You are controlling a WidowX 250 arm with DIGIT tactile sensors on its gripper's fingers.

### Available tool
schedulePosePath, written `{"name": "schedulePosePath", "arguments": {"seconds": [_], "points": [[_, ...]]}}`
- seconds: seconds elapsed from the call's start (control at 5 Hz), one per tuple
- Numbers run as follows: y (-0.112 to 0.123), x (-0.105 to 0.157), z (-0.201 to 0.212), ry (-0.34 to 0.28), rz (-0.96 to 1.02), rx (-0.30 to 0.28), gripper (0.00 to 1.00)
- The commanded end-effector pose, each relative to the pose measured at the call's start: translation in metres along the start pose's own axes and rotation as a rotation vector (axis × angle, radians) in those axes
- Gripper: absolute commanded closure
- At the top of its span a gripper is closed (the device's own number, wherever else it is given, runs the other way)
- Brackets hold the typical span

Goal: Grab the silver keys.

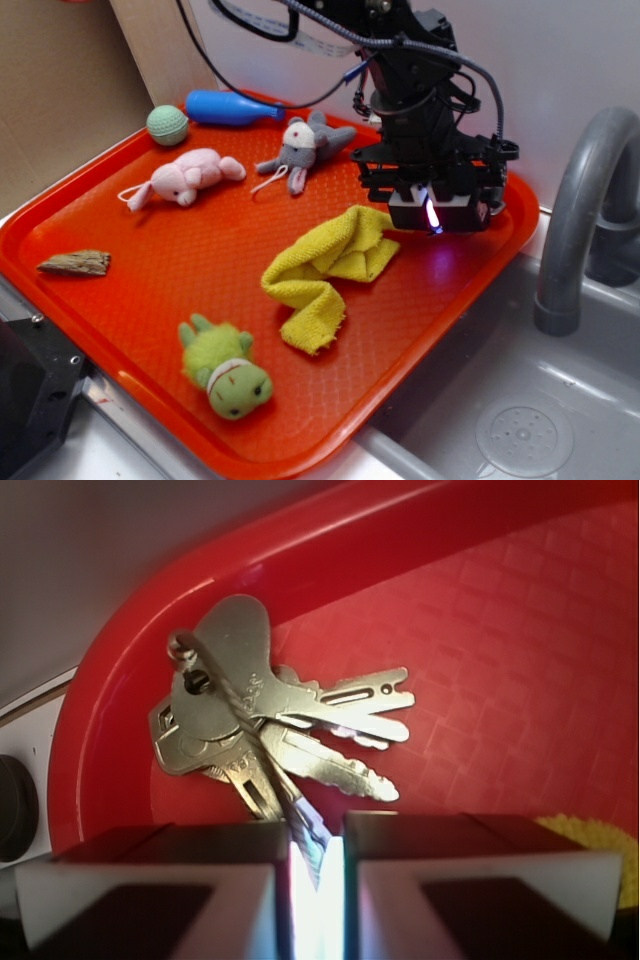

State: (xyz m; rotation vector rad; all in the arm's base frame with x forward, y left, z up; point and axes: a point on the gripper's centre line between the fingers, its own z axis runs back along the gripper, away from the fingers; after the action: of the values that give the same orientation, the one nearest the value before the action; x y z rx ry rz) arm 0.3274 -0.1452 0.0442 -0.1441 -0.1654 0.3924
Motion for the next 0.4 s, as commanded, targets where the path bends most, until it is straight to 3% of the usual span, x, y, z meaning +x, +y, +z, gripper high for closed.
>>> {"name": "schedulePosePath", "arguments": {"seconds": [0.0,0.2], "points": [[0.035,0.02,0.089,-0.098,-0.293,-0.027,1.0],[0.062,0.017,0.12,-0.115,-0.322,-0.031,1.0]]}}
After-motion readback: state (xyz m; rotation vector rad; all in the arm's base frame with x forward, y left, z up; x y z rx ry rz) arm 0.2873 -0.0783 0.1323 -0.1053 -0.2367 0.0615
